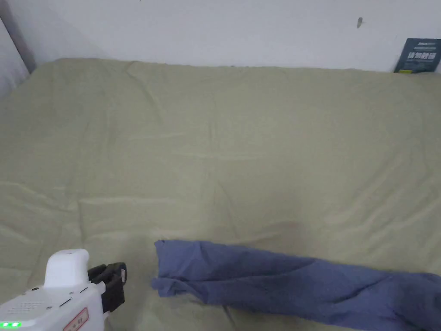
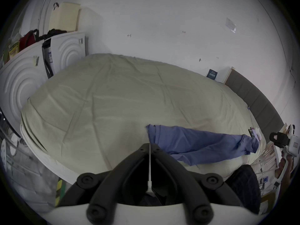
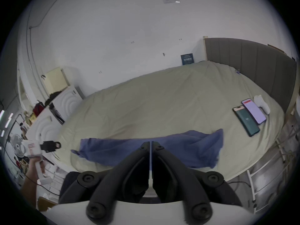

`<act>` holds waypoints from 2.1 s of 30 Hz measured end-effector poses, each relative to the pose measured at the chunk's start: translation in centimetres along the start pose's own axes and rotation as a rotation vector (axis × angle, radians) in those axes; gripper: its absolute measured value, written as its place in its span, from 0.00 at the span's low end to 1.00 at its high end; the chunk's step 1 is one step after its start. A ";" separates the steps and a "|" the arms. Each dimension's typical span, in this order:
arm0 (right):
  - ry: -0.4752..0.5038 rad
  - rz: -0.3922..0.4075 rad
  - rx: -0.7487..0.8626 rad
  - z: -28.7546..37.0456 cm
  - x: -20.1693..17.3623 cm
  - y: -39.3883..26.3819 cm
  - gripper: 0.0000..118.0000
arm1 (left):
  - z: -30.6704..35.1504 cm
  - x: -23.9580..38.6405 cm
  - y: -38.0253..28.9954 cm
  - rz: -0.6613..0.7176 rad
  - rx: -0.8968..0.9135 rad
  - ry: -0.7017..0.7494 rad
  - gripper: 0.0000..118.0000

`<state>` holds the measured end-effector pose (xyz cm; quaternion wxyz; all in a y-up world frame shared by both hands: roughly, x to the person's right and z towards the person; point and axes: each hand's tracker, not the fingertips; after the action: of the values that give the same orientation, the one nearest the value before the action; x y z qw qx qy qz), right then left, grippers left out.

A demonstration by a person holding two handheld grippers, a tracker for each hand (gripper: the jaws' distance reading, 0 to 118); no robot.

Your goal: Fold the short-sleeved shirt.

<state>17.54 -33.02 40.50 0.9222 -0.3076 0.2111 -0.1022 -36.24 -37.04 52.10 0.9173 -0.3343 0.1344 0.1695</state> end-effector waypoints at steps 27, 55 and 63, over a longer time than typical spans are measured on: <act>0.015 0.010 -0.086 -5.8 -7.4 2.4 0.03 | -25.6 -9.0 -1.5 0.606 -0.521 -1.121 0.64; 0.095 0.171 0.051 0.1 -10.3 2.3 0.03 | -8.9 -8.1 6.1 0.116 -0.241 0.057 0.05; 0.089 0.186 0.078 2.4 -8.0 1.2 0.03 | -6.7 3.4 3.8 0.157 -0.233 -0.291 0.05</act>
<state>11.60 -28.29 44.10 0.9286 -0.2458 0.2753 -0.0377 -35.62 -37.92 43.80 0.8661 -0.3989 0.0054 0.3013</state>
